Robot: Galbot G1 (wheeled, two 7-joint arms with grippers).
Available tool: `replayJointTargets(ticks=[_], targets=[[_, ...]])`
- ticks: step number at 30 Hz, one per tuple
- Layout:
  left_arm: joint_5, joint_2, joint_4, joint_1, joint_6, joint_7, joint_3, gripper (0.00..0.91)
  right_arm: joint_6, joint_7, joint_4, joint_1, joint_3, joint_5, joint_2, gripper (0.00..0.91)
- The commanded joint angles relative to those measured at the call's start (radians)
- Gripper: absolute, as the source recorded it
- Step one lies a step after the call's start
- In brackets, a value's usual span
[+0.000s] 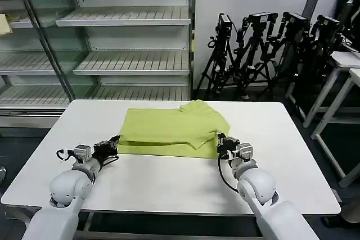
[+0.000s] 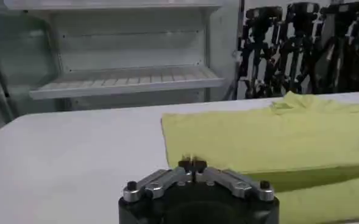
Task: Fold and organize the clothes.
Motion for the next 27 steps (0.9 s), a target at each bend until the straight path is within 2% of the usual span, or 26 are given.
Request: replayJointTargets(ticks=[1,10,14,20,21,22,23,24,27], targets=[[0.015,0.007,0.021,-0.017,-0.019,-0.005,0.007,0.907,-0.005,0.006,-0.036,0.022,-0.001,-0.013,0.003,0.907],[0.019,0.025,-0.059,0.053,-0.016,-0.007,0.000,0.907,-0.009,0.006,0.013,-0.046,0.029,0.002,-0.021,0.907],[0.046,0.038,-0.098,0.094,0.053,-0.004,0.001,0.907,-0.052,0.012,0.111,-0.142,0.053,0.015,-0.056,0.907],[0.032,0.030,-0.074,0.106,0.054,-0.016,0.002,0.907,-0.079,0.029,0.150,-0.234,0.075,0.013,-0.073,0.907],[0.027,0.028,-0.067,0.099,0.054,-0.023,0.003,0.907,-0.079,0.031,0.146,-0.241,0.078,0.014,-0.073,0.766],[0.025,0.026,-0.063,0.096,0.054,-0.026,0.003,0.605,-0.079,0.032,0.144,-0.242,0.080,0.016,-0.074,0.091],[0.025,0.025,-0.056,0.092,0.054,-0.028,0.003,0.161,-0.079,0.034,0.144,-0.250,0.084,0.020,-0.074,0.000],[0.024,0.025,-0.047,0.089,0.054,-0.037,0.004,0.010,-0.079,0.034,0.145,-0.253,0.086,0.025,-0.074,0.000],[0.011,0.025,-0.029,0.086,0.054,-0.047,0.005,0.010,-0.079,0.031,0.146,-0.259,0.089,0.038,-0.070,0.000]])
